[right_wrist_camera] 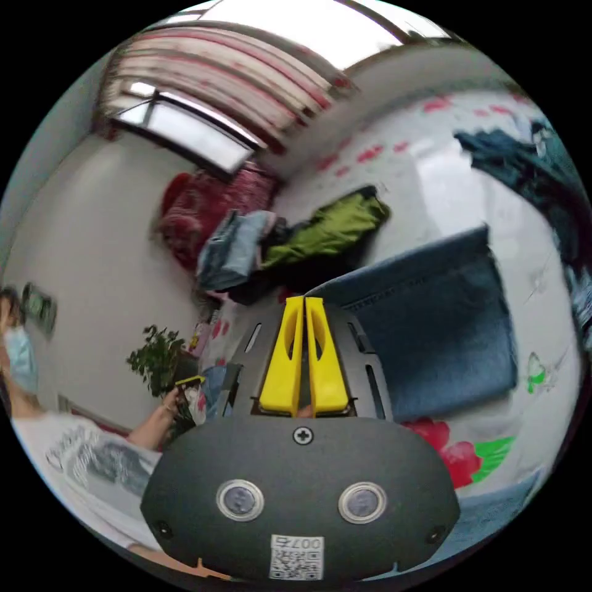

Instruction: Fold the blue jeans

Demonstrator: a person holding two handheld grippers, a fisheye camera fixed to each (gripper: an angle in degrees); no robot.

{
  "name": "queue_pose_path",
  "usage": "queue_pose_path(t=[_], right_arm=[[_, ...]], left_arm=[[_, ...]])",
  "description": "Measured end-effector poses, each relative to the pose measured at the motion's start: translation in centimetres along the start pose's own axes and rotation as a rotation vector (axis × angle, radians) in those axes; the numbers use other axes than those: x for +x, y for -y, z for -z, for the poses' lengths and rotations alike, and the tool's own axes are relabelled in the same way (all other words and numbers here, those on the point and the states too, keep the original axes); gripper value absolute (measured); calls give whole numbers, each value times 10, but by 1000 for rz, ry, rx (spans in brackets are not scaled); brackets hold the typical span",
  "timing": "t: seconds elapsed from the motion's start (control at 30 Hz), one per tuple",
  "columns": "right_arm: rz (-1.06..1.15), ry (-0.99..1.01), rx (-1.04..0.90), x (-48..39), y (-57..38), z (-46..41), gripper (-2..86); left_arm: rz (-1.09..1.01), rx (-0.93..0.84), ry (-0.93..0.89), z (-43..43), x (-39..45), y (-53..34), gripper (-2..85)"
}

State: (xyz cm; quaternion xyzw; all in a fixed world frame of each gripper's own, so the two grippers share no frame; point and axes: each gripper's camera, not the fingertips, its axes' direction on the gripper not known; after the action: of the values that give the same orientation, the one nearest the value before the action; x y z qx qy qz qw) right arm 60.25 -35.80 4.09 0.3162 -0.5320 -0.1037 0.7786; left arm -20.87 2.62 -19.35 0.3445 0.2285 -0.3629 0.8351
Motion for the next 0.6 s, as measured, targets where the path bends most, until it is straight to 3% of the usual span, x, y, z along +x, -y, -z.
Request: queue_pose_path(t=[0.1,0.27,0.33,0.47,0.6], right_arm=[[83,-85,-23,-32,-64,68,1],[-283,-228,-236,20,-197,83,24],[-355,-312,-215,27,-221,87,39],[-239,-440,-84,-2,-203,79,69],[-72,-522,-166,-17,-148,19,89]], left_arm=[[-16,86,-13,43,13,-46,8],[8,79,-17,47,19,-100,2],[28,66,-33,43,18,-107,-3],[35,46,-25,40,20,-99,-7],[27,39,-6,34,27,-88,-8]])
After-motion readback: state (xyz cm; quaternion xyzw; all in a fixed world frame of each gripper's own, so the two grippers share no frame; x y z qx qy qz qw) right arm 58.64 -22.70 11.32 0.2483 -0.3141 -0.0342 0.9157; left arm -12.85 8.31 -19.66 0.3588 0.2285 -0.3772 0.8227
